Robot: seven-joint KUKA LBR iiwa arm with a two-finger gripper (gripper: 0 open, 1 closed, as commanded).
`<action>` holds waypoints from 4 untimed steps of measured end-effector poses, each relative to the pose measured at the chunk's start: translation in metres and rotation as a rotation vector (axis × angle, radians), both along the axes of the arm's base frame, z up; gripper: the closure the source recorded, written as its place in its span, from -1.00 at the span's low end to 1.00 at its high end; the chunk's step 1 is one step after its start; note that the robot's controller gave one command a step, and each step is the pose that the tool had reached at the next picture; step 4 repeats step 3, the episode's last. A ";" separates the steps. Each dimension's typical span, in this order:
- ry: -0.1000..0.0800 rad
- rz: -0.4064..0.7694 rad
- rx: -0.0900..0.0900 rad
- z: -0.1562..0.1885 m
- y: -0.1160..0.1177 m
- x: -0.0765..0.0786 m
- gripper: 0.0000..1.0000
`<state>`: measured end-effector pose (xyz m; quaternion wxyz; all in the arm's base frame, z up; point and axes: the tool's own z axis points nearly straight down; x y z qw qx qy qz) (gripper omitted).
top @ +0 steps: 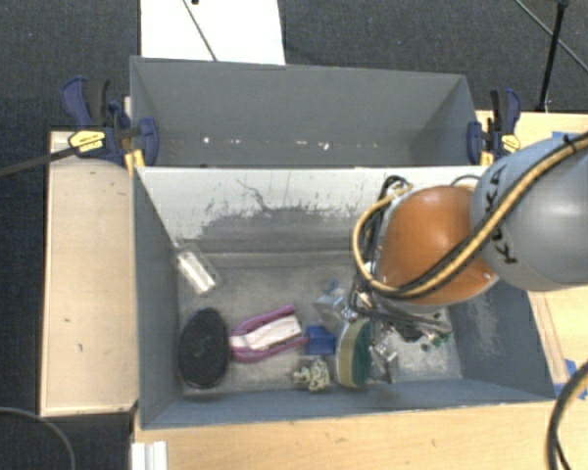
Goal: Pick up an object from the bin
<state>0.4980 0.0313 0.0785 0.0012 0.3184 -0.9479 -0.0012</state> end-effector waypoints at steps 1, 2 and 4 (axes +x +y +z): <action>-0.011 -0.001 0.000 0.007 -0.001 0.003 1.00; -0.014 -0.005 -0.001 0.113 -0.009 0.018 1.00; -0.010 0.330 -0.004 0.178 -0.065 0.015 1.00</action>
Offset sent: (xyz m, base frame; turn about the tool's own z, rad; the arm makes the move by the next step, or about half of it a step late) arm 0.0000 0.0000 0.0000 0.0000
